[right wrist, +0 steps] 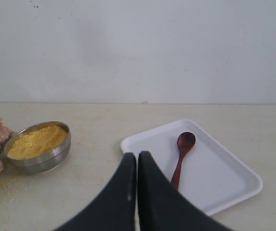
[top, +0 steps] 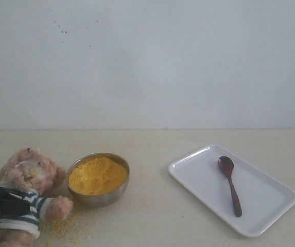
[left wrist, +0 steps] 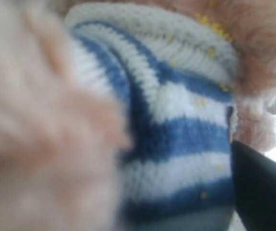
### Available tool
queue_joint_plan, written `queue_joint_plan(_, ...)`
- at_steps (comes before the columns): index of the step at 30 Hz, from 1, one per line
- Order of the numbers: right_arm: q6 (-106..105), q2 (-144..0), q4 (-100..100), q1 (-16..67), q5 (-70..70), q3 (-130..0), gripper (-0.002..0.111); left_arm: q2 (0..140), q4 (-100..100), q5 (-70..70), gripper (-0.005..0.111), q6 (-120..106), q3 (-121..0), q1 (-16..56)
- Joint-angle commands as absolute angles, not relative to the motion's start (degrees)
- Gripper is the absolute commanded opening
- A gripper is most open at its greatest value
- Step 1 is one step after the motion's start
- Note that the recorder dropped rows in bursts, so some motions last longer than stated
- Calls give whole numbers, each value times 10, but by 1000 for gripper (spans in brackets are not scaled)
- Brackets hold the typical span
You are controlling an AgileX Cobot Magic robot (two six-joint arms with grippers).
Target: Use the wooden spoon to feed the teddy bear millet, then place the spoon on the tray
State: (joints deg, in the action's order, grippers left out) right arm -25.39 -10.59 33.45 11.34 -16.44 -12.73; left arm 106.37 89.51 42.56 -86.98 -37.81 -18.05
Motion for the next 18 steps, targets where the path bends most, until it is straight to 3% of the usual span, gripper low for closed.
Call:
queue_joint_plan(1, -256, -104, 338, 113, -164, -127, 0, 1066, 885, 433, 109, -866, -377, -181)
queue_joint_plan(9, -256, -104, 339, 113, -164, -127, 0, 1047, 879, 471, 109, -843, -391, -191)
queue_joint_plan(18, -256, -104, 339, 113, -164, -127, 0, 912, 850, 529, 109, -655, -439, -257)
